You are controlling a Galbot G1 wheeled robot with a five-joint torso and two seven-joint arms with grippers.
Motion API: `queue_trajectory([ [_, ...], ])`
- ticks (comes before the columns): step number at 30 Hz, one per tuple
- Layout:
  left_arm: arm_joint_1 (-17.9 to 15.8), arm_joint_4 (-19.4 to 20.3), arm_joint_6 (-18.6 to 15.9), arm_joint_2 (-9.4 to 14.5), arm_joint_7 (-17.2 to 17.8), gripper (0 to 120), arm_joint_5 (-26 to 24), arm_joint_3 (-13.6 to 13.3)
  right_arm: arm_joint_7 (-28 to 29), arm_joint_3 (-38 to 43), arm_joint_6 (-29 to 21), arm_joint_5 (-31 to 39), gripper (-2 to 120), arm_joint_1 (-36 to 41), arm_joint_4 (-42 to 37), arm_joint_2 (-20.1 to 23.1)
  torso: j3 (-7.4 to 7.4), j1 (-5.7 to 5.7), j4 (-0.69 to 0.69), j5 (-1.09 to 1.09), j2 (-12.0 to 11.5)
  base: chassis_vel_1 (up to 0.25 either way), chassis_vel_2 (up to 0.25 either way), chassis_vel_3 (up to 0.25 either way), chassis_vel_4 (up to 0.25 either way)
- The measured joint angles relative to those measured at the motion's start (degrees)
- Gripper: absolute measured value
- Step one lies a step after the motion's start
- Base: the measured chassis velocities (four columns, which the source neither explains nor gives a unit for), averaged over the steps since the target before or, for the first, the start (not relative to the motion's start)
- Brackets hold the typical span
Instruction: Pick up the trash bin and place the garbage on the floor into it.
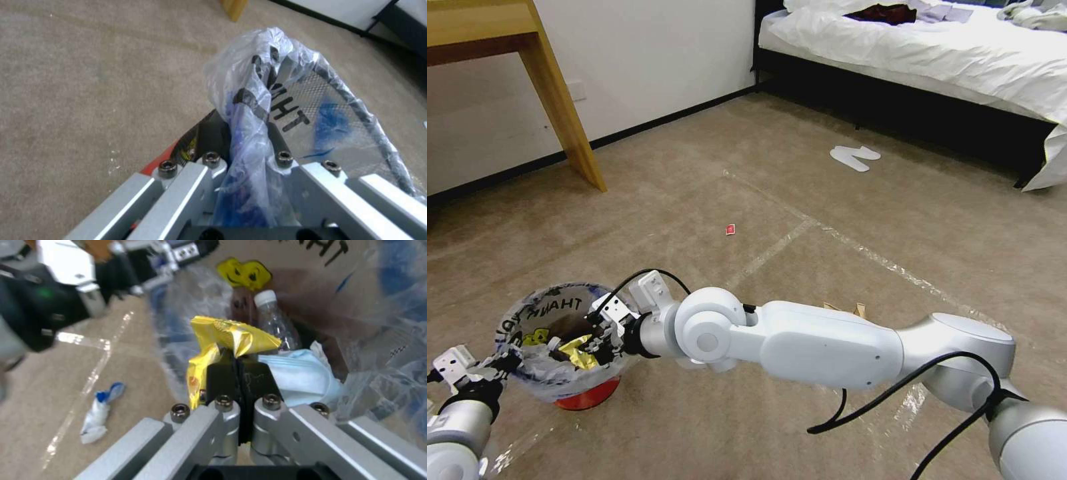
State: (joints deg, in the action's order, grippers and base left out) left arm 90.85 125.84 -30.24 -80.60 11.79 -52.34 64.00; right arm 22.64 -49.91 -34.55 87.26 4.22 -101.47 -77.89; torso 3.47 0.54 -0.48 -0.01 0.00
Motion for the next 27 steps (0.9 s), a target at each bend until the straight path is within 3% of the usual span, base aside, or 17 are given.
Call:
queue_trajectory([
  [21, 1.06, 1.47, 0.00, -0.36, -0.28, 5, 0.23, -0.29, -4.25, -3.70, 3.76, -8.91, 0, -1.77, 18.31, -11.27, 0.00, 0.00, 0.01, 0.00, 0.00, 0.000, 0.000, 0.000, 0.000],
  [27, 1.05, 1.43, 0.00, -0.38, -0.31, 5, 0.42, -0.43, -4.24, -4.11, 3.98, -10.06, 0, -1.99, 19.34, -12.47, 0.00, 0.00, 0.01, 0.00, 0.00, 0.000, 0.000, 0.000, 0.000],
])
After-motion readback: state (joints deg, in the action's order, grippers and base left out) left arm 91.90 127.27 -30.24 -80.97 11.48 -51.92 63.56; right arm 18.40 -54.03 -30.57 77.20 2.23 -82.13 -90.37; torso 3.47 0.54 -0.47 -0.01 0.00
